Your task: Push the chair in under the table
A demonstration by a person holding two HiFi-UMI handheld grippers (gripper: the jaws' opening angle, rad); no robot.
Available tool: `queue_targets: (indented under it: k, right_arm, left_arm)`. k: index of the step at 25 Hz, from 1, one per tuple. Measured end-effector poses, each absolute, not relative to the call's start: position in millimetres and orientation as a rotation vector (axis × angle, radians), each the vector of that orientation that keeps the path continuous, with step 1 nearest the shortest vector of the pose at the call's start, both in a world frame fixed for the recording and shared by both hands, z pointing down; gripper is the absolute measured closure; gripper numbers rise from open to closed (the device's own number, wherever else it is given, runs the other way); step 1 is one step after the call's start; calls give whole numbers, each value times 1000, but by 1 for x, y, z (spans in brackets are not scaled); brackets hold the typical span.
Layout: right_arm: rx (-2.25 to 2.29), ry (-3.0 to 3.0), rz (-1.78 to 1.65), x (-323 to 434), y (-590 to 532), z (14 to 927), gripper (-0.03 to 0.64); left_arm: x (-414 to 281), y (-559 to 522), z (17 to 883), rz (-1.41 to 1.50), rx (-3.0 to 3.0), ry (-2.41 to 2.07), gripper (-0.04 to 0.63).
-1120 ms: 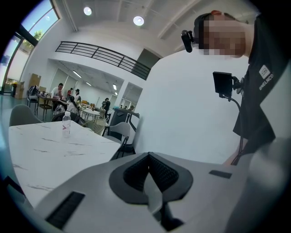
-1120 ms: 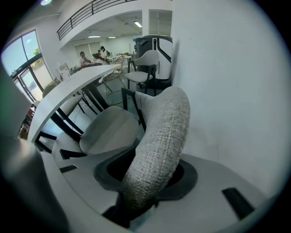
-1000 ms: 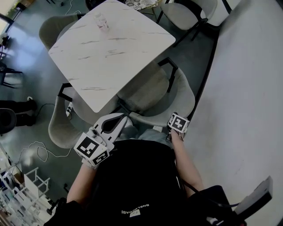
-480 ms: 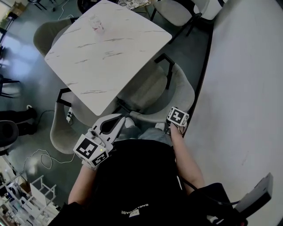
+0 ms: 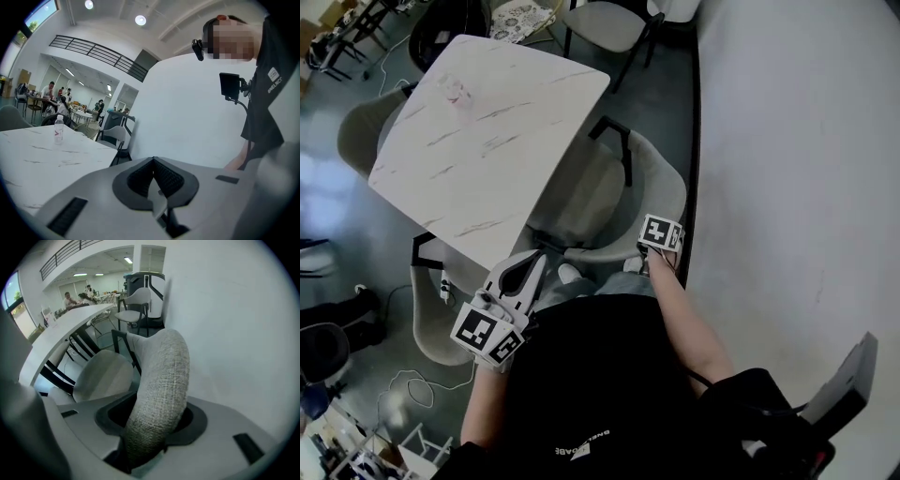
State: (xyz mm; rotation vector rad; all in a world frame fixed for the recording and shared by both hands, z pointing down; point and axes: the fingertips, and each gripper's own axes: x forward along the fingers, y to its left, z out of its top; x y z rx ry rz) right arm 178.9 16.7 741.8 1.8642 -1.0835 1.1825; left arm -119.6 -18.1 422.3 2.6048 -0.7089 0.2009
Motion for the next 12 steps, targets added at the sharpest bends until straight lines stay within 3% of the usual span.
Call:
queue_targets:
  k: [3,7,12]
  right_arm:
    - [1999,-1062,1153,198,16,711,403]
    - [2207,-1210,951,219,-16,636,405]
    - [2131,-1691,806,182,-67,551,408]
  left_arm:
    - [-108,-24,415,181,2623,-673,592]
    - [-90,-29,413,152,2631,-630,592]
    - [-57,-38,409,121,2655,-560,592]
